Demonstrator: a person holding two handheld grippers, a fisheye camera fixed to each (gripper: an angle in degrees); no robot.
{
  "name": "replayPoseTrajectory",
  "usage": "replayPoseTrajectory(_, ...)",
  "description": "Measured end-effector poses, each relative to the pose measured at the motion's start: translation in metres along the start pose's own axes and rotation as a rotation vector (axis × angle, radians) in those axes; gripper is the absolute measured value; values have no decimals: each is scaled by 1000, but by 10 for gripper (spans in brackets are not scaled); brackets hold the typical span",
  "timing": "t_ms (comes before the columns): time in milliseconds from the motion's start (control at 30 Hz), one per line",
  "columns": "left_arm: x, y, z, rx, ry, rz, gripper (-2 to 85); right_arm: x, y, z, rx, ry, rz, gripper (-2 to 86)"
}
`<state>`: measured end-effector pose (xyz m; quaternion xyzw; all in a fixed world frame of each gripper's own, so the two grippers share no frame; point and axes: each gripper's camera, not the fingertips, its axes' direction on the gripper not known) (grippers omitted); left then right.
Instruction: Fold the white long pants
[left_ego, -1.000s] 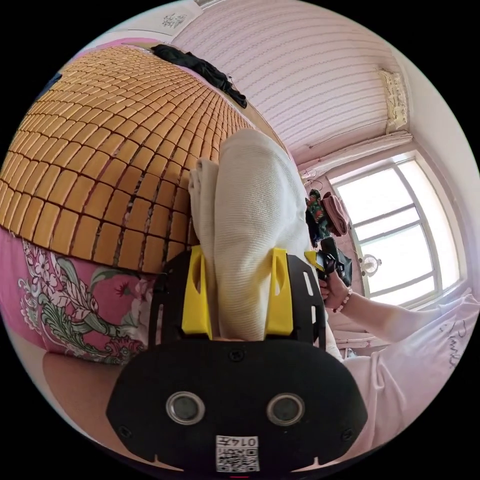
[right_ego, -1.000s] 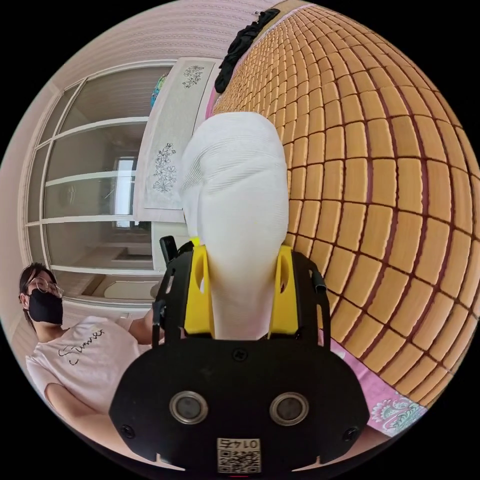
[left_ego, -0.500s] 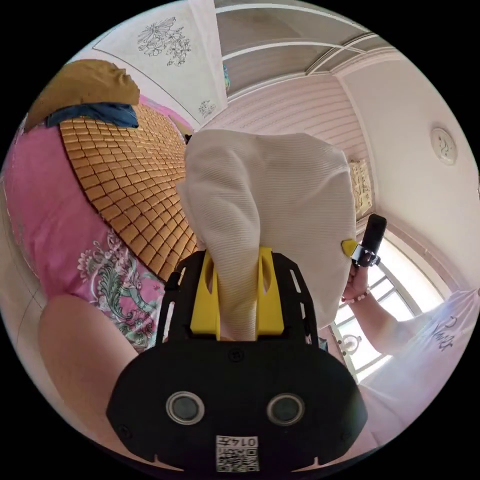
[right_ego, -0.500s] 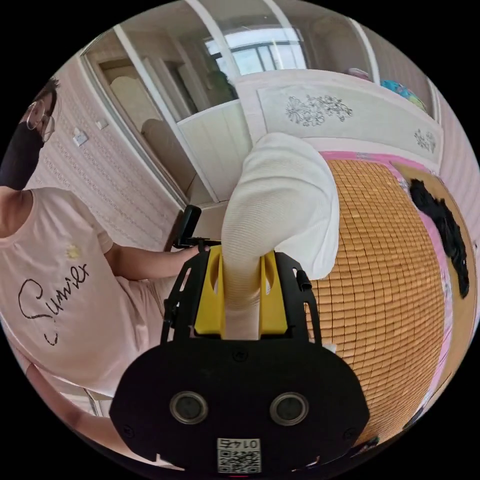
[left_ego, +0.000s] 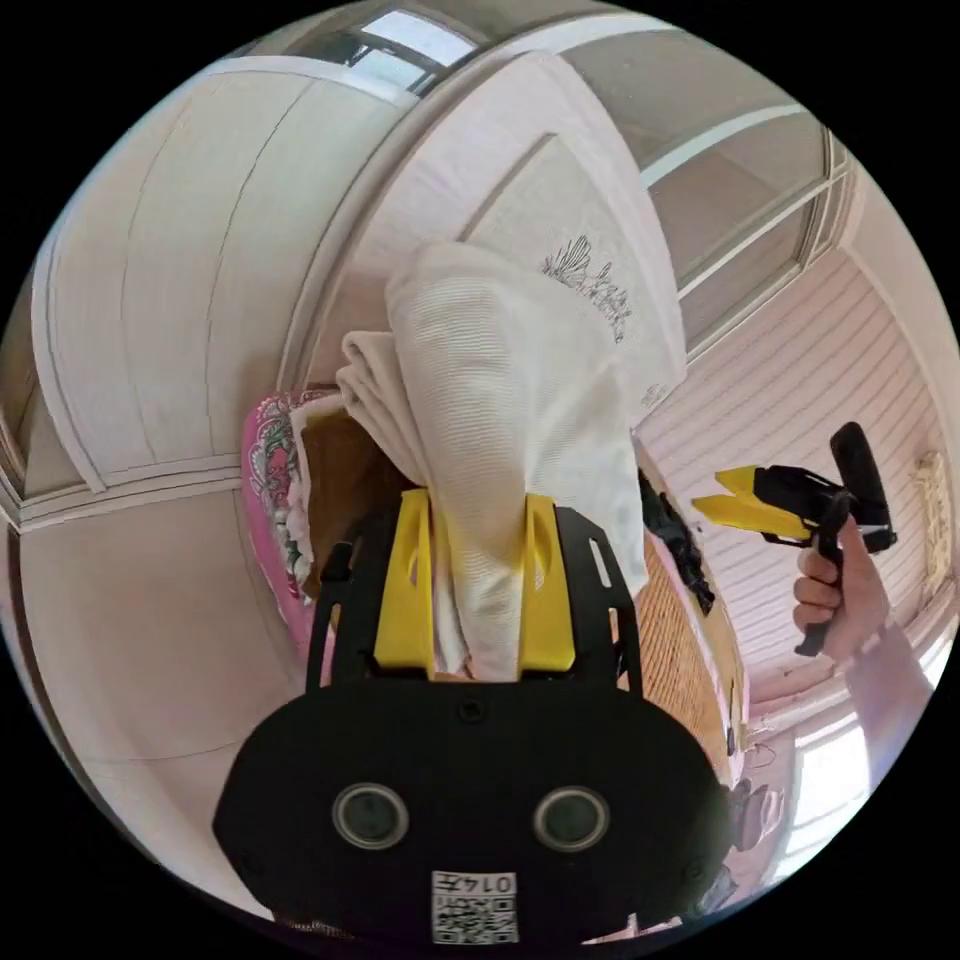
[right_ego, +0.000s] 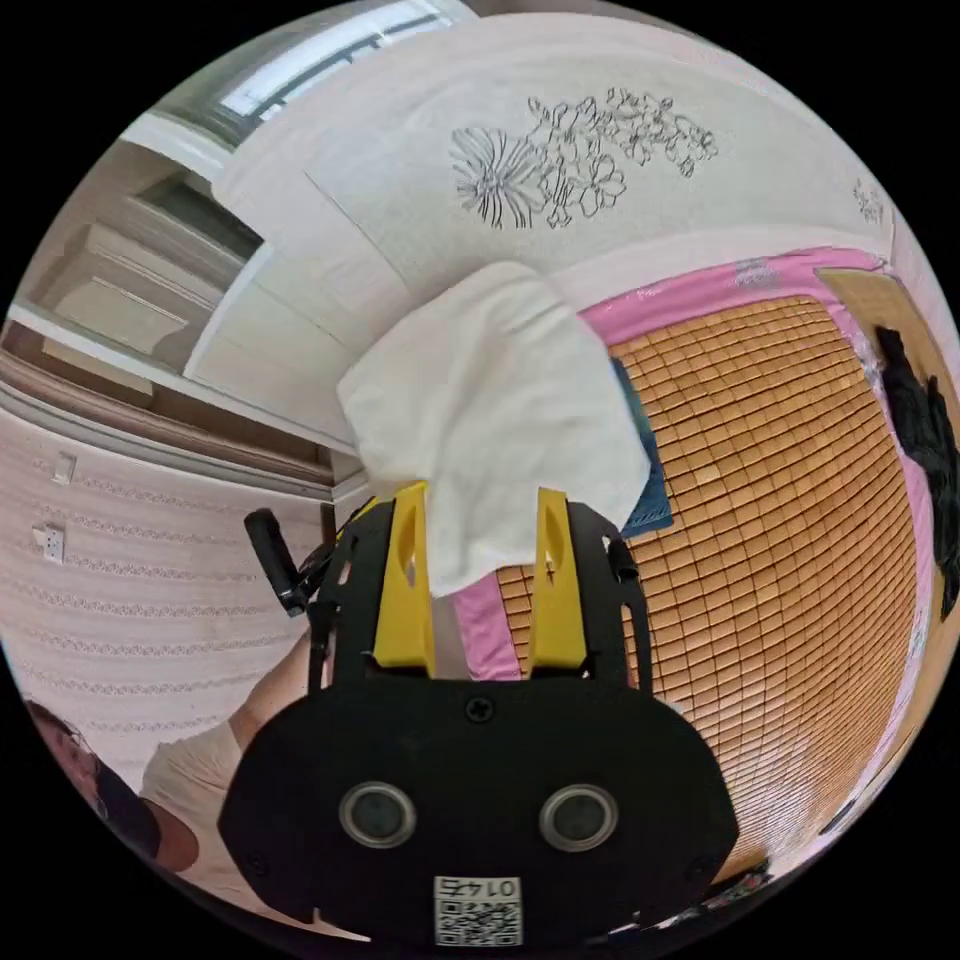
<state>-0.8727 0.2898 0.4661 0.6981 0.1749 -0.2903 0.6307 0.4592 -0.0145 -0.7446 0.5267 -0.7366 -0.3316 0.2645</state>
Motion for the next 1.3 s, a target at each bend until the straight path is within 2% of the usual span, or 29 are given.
replayPoseTrajectory(33, -6, 2, 21, -31, -37, 18, 142, -3, -8, 22, -55, 9, -8, 136)
replayPoseTrajectory(100, -19, 10, 20, 55, 63, 3, 144, -20, -24, 85, -190, 143, -95, 117)
replayPoseTrajectory(167, -27, 12, 24, -17, 90, 26, 149, -32, -27, 104, -216, 249, -155, 108)
replayPoseTrajectory(267, -40, 38, 21, -3, 182, 57, 145, -44, -19, 92, -158, 291, -273, 104)
replayPoseTrajectory(367, -40, 82, -11, 61, 206, 90, 103, -41, 16, 47, -10, 209, -277, 87)
replayPoseTrajectory(467, -5, 152, -57, 51, 8, 389, 88, -21, 98, 14, 10, 103, -225, 77)
replayPoseTrajectory(533, 37, 233, -89, 10, -249, 705, 60, -2, 165, 5, -47, 63, -154, 78)
replayPoseTrajectory(600, 62, 294, -114, 30, -341, 820, 28, 22, 268, -13, -139, 83, -27, 75)
replayPoseTrajectory(633, 78, 330, -128, 40, -329, 864, 18, 27, 295, -22, -149, 85, 15, 72)
replayPoseTrajectory(667, 87, 344, -133, 25, -307, 878, 13, 36, 348, -45, -148, 76, 110, 66)
replayPoseTrajectory(767, 146, 400, -144, -121, -69, 972, 7, 44, 470, -127, -8, 81, 359, 51)
replayPoseTrajectory(833, 215, 444, -156, -50, 79, 1203, 6, 34, 529, -177, 93, 175, 443, 47)
replayPoseTrajectory(933, 299, 502, -175, 105, 156, 1548, 8, 16, 601, -236, 170, 374, 534, 50)
replayPoseTrajectory(1000, 339, 531, -186, 156, 238, 1639, 9, 8, 646, -270, 235, 401, 602, 58)
replayPoseTrajectory(1100, 393, 572, -203, 102, 453, 1658, 11, 0, 700, -307, 373, 404, 716, 60)
replayPoseTrajectory(1233, 448, 627, -197, -205, 727, 1555, 21, -2, 762, -346, 475, 447, 911, 60)
replayPoseTrajectory(1300, 466, 654, -192, -283, 771, 1555, 31, 0, 798, -375, 481, 481, 1006, 60)
